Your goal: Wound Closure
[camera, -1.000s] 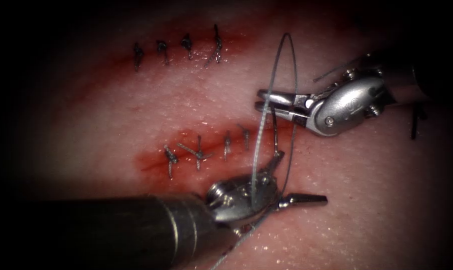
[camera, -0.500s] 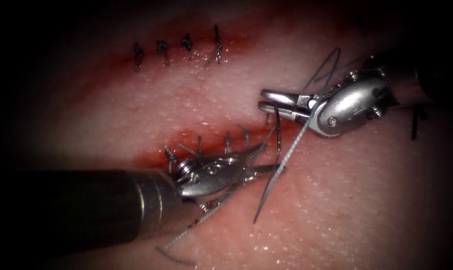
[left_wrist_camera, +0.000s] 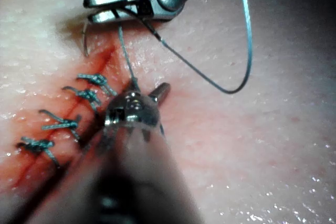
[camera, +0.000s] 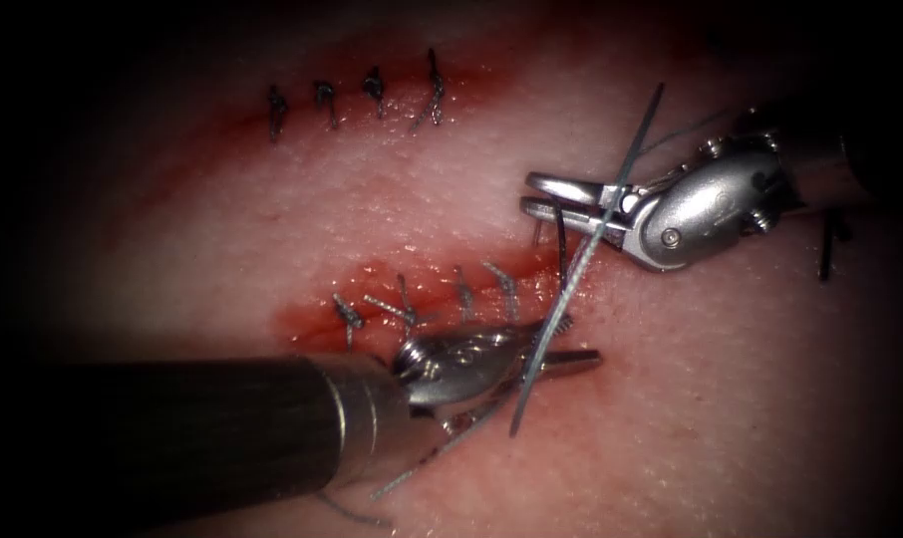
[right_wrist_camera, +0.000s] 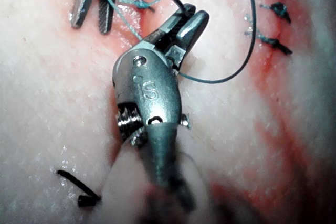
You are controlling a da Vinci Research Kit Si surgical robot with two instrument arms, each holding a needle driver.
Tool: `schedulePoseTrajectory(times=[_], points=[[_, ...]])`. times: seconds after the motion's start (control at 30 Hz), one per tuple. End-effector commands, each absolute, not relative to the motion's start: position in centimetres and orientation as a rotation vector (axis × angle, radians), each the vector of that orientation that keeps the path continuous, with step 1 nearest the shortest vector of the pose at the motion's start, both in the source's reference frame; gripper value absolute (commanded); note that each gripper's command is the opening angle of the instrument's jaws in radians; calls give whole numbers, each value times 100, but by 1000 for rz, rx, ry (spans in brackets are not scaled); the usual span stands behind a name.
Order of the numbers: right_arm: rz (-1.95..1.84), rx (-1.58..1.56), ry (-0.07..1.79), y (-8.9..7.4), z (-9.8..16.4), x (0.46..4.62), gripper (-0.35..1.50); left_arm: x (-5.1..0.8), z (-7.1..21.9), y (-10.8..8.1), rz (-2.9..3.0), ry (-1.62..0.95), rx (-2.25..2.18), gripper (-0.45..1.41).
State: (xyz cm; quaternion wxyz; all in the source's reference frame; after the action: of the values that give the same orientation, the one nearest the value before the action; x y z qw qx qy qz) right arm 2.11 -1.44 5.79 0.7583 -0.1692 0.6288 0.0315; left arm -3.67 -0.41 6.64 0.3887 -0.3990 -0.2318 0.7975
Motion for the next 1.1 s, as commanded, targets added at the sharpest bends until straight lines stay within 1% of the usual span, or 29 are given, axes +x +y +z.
schedulePoseTrajectory(times=[0.03, 0.33, 0.57, 0.83, 1.1], points=[[72, -363, 1373, -147, 585, 219, -35, -374, 676, -53, 2040, -605, -988, 47], [77, -320, 1373, -147, 586, 221, -35, -360, 713, -60, 2081, -635, -928, 52], [97, -225, 1360, -146, 589, 231, -35, -347, 734, -88, 2138, -659, -806, 56], [4, -142, 1320, -168, 606, 237, -35, -329, 746, -94, 2151, -685, -788, 59], [-21, -133, 1316, -181, 612, 236, -35, -330, 735, -88, 2142, -687, -787, 61]])
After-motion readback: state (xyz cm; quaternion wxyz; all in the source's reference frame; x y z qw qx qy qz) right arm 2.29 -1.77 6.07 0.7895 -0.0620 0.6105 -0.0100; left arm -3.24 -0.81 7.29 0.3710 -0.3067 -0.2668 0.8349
